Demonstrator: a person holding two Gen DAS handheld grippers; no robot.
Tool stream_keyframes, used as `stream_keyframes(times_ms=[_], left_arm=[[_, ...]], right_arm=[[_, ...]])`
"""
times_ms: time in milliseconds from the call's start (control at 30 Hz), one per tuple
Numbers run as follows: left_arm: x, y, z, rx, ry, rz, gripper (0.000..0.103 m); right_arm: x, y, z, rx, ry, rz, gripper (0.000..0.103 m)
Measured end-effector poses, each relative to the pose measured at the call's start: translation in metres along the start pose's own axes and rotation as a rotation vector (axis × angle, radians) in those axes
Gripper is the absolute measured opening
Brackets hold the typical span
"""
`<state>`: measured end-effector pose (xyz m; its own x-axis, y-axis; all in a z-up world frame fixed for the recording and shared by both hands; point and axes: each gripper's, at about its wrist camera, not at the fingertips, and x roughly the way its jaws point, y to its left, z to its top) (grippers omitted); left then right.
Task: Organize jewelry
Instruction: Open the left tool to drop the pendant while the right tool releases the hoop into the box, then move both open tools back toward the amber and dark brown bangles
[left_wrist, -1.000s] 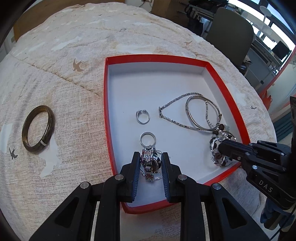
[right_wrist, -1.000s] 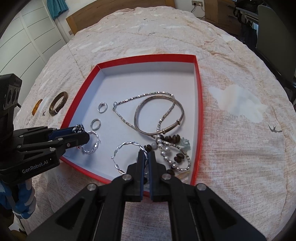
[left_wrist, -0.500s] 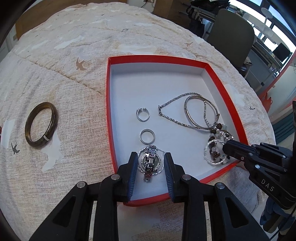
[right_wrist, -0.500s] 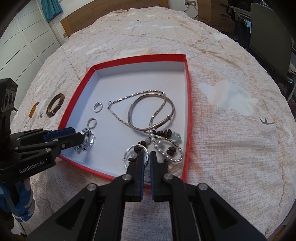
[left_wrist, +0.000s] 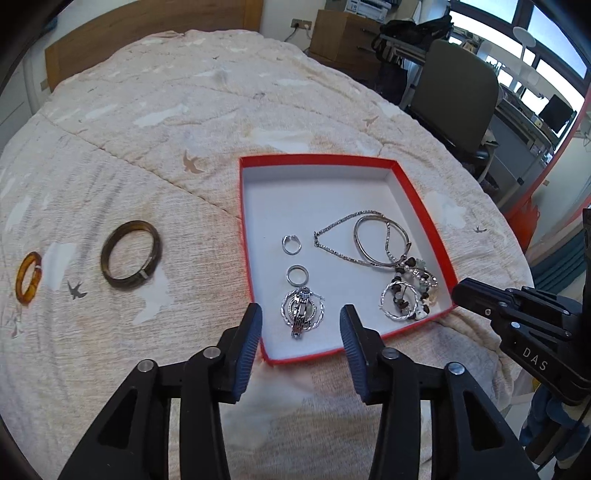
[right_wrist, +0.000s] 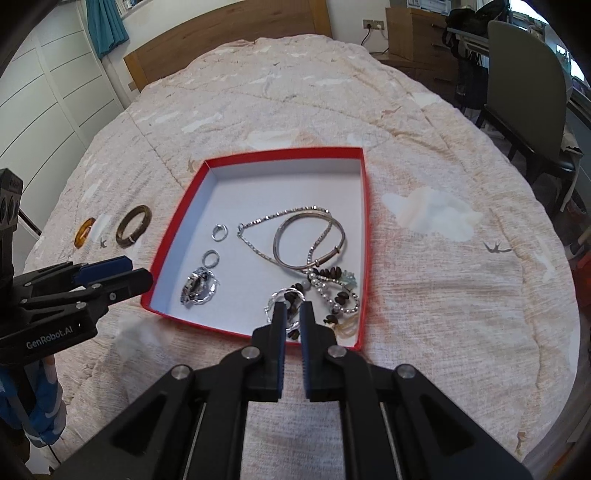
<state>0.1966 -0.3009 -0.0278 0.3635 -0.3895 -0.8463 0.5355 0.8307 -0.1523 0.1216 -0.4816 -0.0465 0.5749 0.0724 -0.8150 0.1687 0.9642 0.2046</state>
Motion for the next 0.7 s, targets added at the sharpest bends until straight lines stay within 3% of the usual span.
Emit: stream_keyframes(times_ms=[100, 167, 233, 500, 567, 700], left_arm=[[-0.019, 0.002, -0.007, -0.017, -0.029, 0.022, 0.049], [-0.032, 0.004, -0.012, -0.026, -0.054, 0.039, 0.049], [-0.046, 0.006, -0.02, -0.035, -0.081, 0.06, 0.049], [-0.108, 0.015, -0.053, -0.058, -0.164, 0.141, 0.052], [-0.123, 0.018, -0.063, -0.068, -0.179, 0.173, 0.062], [-0.147, 0.024, -0.08, -0.085, -0.215, 0.235, 0.067]], right_arm=[[-0.017, 0.004, -0.003, 0.004, -0.027, 0.001, 0.009], [-0.028, 0.007, -0.005, 0.01, -0.042, 0.001, 0.023], [-0.039, 0.011, -0.009, 0.017, -0.061, 0.006, 0.028], [-0.078, 0.037, -0.028, 0.016, -0.116, 0.051, 0.028], [-0.086, 0.045, -0.034, 0.012, -0.128, 0.066, 0.028], [-0.1, 0.062, -0.047, -0.002, -0.143, 0.083, 0.028]])
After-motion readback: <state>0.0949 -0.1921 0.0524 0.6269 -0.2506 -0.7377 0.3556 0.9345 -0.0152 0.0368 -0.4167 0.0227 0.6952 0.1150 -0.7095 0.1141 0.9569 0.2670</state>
